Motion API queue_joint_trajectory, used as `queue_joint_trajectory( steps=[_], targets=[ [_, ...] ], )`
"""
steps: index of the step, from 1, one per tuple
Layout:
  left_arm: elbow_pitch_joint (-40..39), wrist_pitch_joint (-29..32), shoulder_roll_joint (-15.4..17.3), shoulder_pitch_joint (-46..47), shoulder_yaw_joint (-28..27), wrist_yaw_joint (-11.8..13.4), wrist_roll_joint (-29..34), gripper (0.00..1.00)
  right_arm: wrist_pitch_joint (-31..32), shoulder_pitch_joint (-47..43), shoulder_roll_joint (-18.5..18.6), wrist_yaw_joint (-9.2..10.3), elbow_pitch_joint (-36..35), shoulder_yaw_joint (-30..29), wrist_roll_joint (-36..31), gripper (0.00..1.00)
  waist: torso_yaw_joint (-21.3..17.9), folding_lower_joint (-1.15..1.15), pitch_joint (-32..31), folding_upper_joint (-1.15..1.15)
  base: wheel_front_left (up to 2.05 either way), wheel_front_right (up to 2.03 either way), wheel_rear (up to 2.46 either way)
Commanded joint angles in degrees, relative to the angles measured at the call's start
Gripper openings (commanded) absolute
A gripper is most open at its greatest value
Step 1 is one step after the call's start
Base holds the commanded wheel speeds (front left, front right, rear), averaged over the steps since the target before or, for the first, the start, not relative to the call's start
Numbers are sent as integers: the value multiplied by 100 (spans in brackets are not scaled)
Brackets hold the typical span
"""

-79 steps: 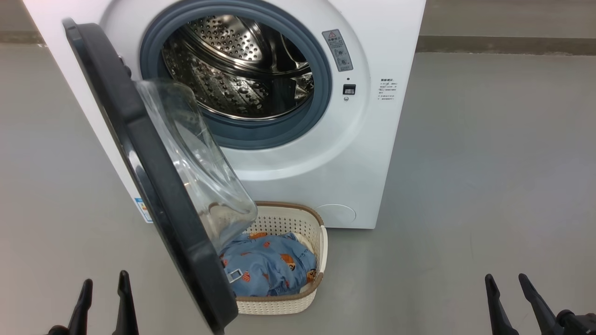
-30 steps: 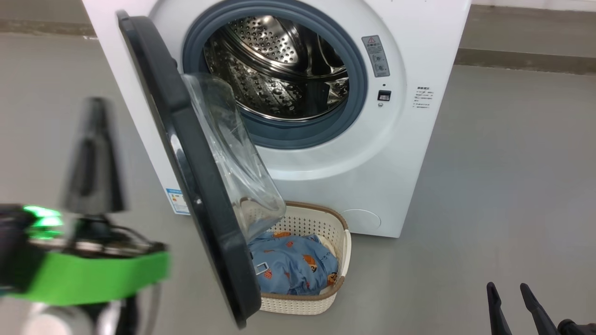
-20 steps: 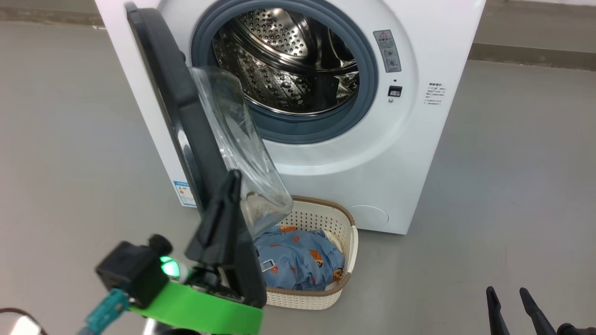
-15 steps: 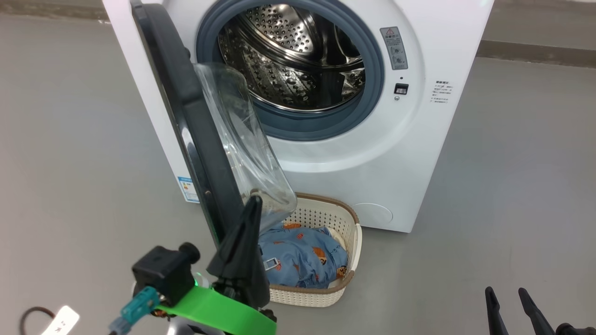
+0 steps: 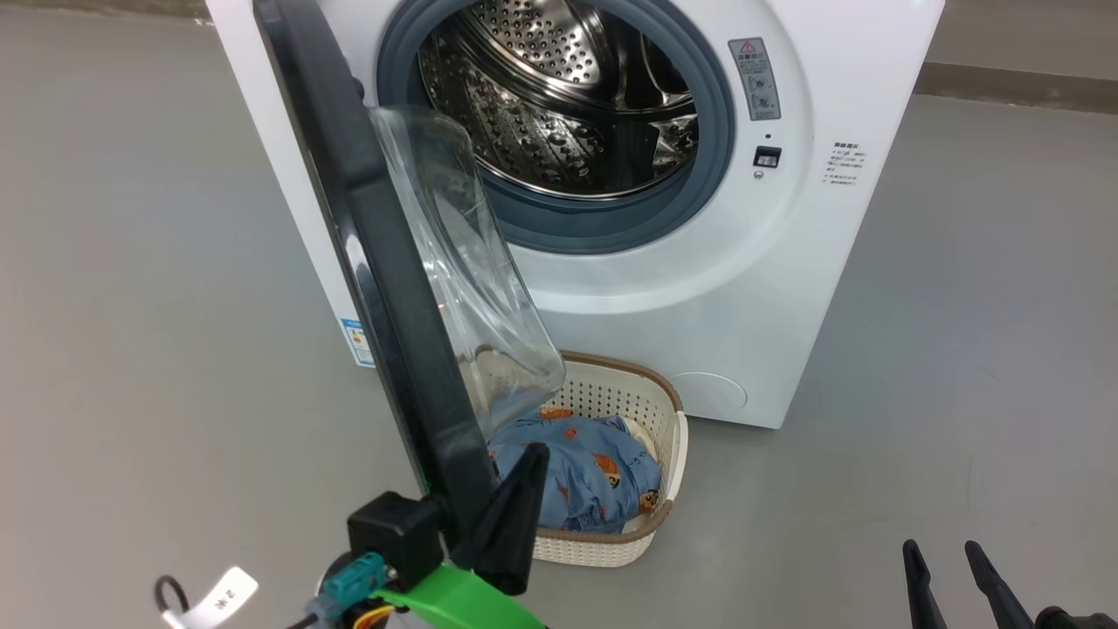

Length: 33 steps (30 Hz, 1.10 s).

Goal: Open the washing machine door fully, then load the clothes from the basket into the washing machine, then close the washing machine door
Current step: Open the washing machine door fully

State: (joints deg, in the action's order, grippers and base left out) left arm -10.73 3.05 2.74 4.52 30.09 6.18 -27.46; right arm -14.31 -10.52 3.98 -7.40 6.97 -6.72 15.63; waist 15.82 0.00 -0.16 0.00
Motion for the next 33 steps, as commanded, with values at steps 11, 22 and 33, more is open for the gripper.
queue_joint_trajectory(
  steps=[11,22,33],
  targets=[
    [428,-253,14,63,-68,213,-268,0,-69,198,147,-9,-84,146,-64,100,77,0,55,0,0,0,0],
    [942,-615,14,176,-8,372,-614,0,-69,232,208,-9,-65,186,-68,100,131,0,93,0,0,0,0],
    [1155,-875,14,314,34,558,-678,0,-69,278,234,-9,-43,210,-63,100,181,0,147,0,0,0,0]
  ],
)
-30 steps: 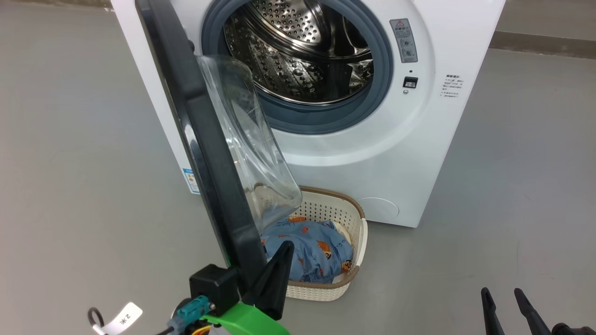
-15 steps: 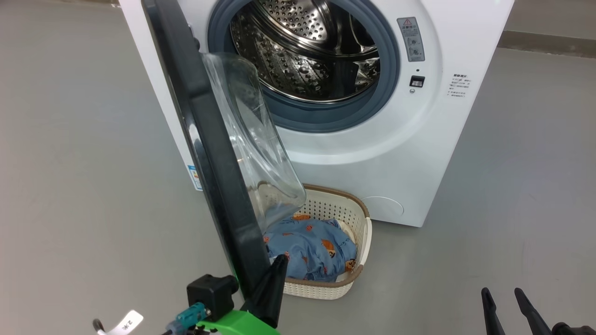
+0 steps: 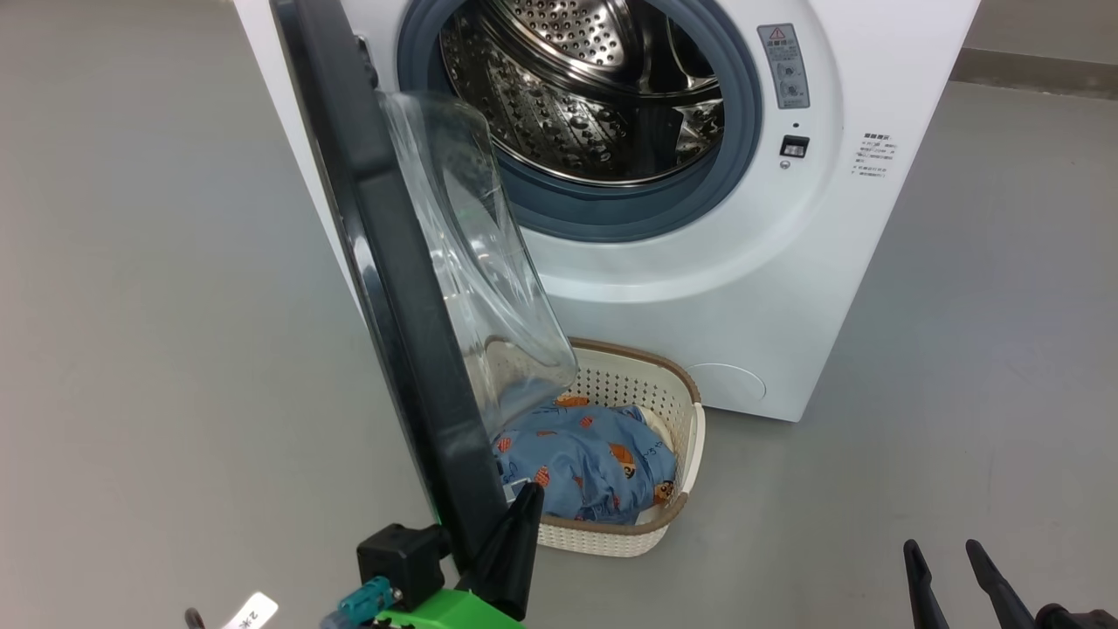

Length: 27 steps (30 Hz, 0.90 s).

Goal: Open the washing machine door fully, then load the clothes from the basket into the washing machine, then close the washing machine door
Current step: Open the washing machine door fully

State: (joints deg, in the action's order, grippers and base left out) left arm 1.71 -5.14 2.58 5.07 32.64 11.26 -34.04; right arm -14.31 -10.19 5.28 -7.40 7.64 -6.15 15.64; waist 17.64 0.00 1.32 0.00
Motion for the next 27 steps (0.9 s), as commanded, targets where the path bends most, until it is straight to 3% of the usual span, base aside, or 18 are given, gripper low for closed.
queue_joint_trajectory(
  steps=[1,27],
  targets=[
    [-73,-73,30,267,-219,74,-10,0,-69,246,102,-9,-106,159,-63,100,2,0,-2,0,0,0,0],
    [-60,-181,107,290,-257,286,31,0,-69,195,53,-9,-92,194,-54,100,473,0,-45,0,0,0,0]
  ],
)
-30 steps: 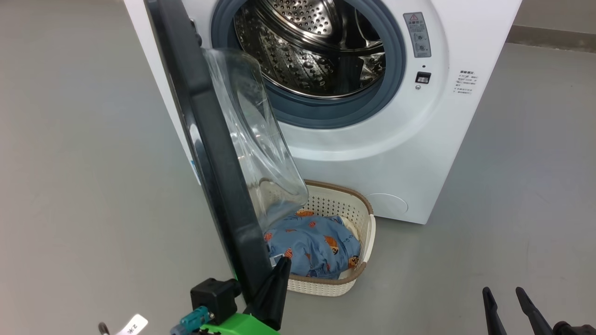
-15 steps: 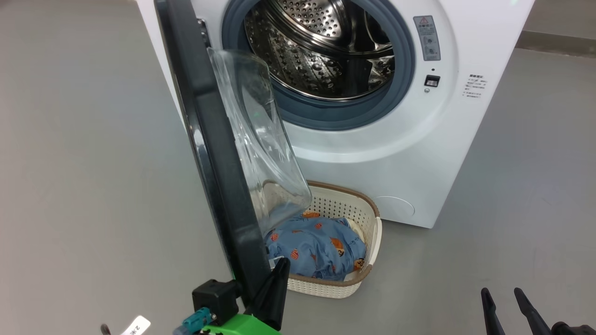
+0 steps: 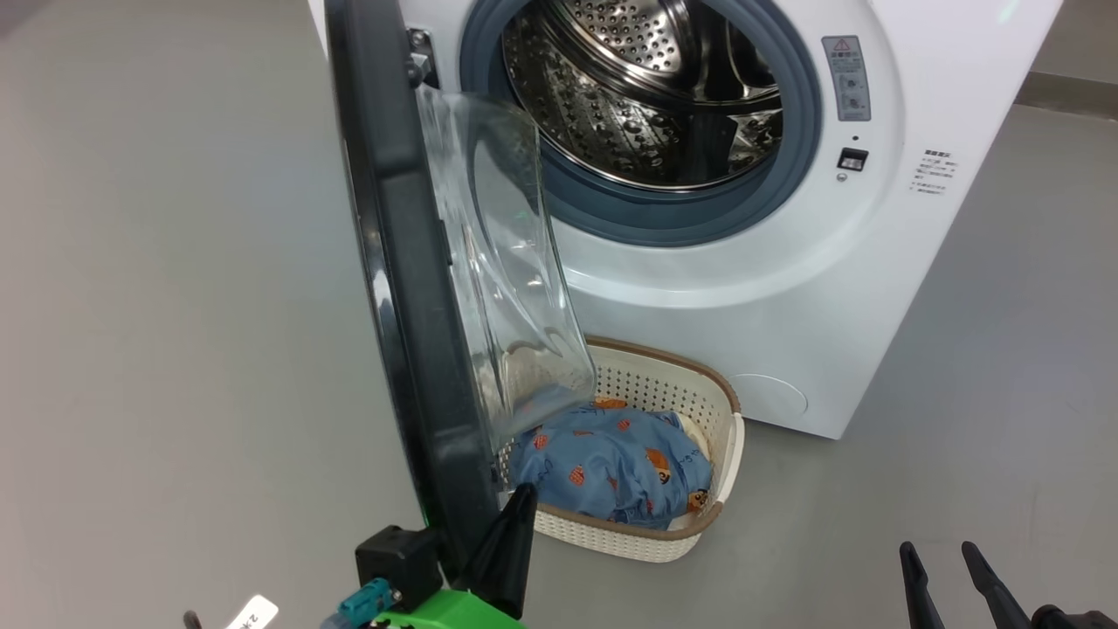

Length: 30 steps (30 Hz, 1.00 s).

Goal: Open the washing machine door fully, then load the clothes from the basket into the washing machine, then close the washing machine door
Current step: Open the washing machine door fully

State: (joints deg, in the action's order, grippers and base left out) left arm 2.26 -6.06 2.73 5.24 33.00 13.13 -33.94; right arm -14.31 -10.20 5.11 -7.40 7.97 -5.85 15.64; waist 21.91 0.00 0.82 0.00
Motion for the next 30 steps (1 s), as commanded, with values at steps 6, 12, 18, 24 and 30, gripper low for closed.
queue_joint_trajectory(
  steps=[6,12,18,24,30],
  targets=[
    [-133,-129,126,287,-346,138,16,0,-69,213,84,-9,-124,153,-52,100,203,0,45,0,0,0,0],
    [-136,-173,185,273,-426,191,5,0,-69,206,84,-9,-110,161,-48,100,375,0,56,0,0,0,0],
    [-109,-259,250,268,-534,255,14,0,-69,214,106,-9,-115,161,-47,100,517,0,89,0,0,0,0],
    [20,-405,318,256,-688,313,2,0,-69,196,145,-9,-106,196,-49,100,635,0,85,0,0,0,0],
    [237,-602,337,350,-947,355,-50,0,-69,182,204,-9,-111,231,-51,100,735,0,106,0,0,0,0]
  ],
)
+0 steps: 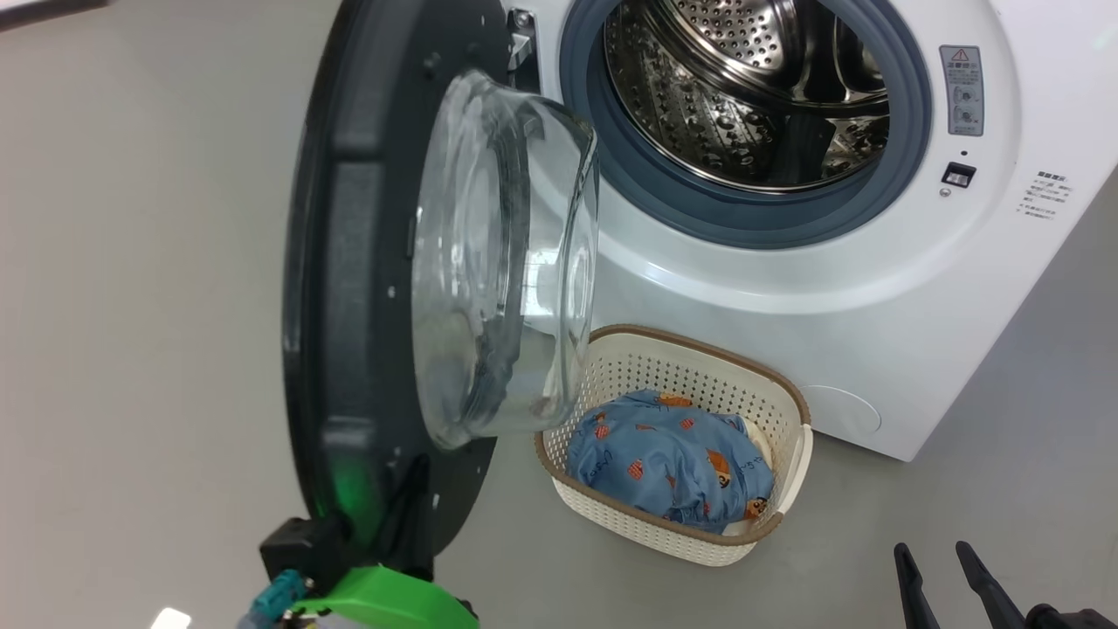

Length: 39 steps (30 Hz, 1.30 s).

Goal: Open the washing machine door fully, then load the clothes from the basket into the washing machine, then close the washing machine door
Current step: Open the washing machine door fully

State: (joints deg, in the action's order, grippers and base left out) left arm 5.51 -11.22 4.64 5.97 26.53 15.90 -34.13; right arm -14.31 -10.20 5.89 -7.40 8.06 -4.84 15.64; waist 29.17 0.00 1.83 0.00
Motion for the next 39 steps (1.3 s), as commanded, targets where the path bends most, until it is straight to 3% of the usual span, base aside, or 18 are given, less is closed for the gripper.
queue_joint_trajectory(
  steps=[1,19,31,39],
  targets=[
    [-34,-120,154,308,-357,83,-36,0,-69,179,135,-9,-122,134,-51,100,19,0,7,0,0,0,0],
    [983,-375,136,813,-1647,-56,68,0,-69,98,328,-9,-79,317,-34,100,-44,0,1,0,0,0,0],
    [1486,-377,36,1312,-2888,-417,667,0,-69,56,470,-9,-106,390,-44,100,-166,0,59,0,0,0,0],
    [1942,-377,18,1698,-3766,-736,1169,0,-69,62,591,-9,-94,441,-50,100,-452,0,73,0,0,0,0]
  ],
)
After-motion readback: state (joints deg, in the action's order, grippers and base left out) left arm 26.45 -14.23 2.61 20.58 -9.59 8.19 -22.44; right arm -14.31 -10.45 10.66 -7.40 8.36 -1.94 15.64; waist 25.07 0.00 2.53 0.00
